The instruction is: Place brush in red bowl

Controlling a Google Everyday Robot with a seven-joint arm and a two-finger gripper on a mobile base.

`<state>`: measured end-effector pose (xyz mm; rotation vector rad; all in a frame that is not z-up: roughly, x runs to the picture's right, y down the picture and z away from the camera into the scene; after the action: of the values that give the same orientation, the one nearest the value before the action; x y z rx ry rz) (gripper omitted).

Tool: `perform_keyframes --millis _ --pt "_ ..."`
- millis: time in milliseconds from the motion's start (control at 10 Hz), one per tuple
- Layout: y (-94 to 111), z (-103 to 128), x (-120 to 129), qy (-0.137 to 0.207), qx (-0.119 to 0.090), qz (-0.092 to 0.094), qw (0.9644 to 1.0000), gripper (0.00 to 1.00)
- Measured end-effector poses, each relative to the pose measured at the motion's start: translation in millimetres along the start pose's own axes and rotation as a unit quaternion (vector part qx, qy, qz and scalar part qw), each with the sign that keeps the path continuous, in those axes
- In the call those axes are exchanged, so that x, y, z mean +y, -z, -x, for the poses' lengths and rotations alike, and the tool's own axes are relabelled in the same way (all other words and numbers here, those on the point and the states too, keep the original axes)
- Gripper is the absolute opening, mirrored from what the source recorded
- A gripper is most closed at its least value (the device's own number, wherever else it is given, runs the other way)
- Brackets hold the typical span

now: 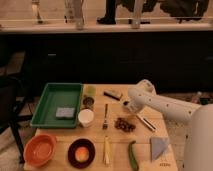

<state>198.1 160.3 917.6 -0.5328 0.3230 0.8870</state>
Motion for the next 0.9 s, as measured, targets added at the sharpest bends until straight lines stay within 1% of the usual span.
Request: perform_keyframes --millis 600,700,800,900 --pt "1.9 0.1 1.1 0.003 -0.001 -0.002 1.0000 0.00" --pt "10.3 -0.8 10.1 0.013 -0.001 -0.012 0.9998 0.00" --pt "21.5 1.9 17.1 0.022 -0.006 -0.024 0.9995 0.00" --pt "43.9 3.3 25.7 0.033 -0.012 -0.042 0.9985 0.00"
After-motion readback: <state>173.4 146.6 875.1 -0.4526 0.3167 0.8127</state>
